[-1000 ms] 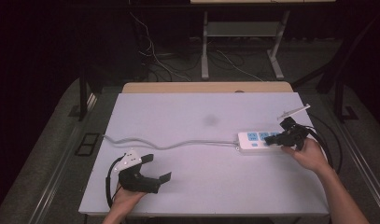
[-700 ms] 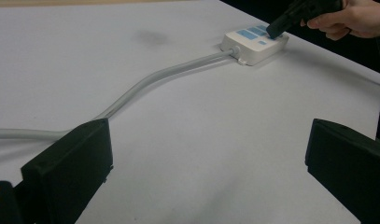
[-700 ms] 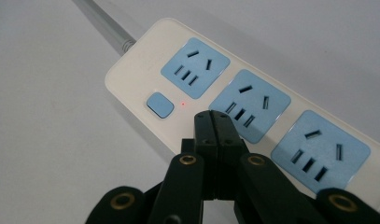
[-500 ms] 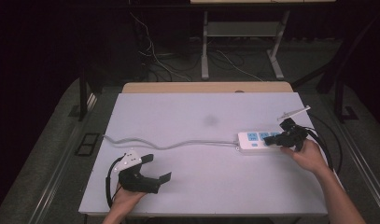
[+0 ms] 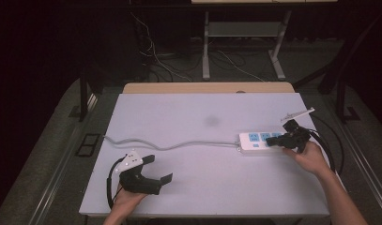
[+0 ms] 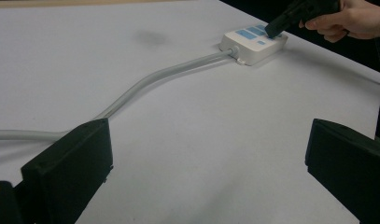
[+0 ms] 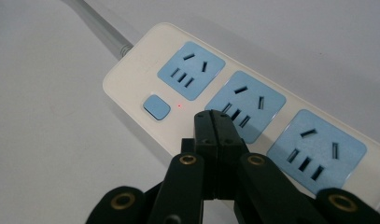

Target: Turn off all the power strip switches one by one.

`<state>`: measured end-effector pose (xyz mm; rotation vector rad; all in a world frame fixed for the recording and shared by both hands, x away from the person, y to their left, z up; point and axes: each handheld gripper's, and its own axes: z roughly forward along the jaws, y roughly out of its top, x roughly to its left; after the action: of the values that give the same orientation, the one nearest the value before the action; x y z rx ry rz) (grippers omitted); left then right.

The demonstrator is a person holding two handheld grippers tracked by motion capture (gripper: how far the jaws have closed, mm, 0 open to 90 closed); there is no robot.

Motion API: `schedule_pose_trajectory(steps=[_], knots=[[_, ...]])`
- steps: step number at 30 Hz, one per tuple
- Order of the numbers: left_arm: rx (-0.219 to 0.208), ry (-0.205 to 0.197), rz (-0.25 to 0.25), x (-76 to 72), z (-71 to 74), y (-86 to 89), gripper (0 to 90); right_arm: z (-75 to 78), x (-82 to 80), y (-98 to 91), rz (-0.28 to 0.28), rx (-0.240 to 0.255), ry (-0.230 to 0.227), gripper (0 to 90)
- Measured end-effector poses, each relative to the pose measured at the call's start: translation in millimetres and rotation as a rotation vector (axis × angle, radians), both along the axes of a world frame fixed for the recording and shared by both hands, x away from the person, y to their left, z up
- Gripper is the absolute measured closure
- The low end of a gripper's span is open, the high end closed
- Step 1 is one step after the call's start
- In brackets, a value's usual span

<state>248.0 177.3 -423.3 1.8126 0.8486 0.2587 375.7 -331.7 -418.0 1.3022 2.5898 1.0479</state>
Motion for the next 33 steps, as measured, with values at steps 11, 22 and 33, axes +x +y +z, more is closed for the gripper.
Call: schedule_pose_trajectory(steps=[11,22,33], knots=[[0.007,0.000,-0.003,0.5,-0.5,-0.6,0.0,-3.0,-3.3,-7.8,-0.008,0.025,-0.001,90.0],[0.010,0.003,-0.008,1.5,-1.0,-2.2,0.0,-1.2,-5.6,0.2,-0.009,-0.030,-0.018,90.0],[-0.001,0.003,0.000,0.7,0.0,0.2,0.0,-2.0,-5.3,-3.1,-0.002,-0.010,-0.020,90.0]])
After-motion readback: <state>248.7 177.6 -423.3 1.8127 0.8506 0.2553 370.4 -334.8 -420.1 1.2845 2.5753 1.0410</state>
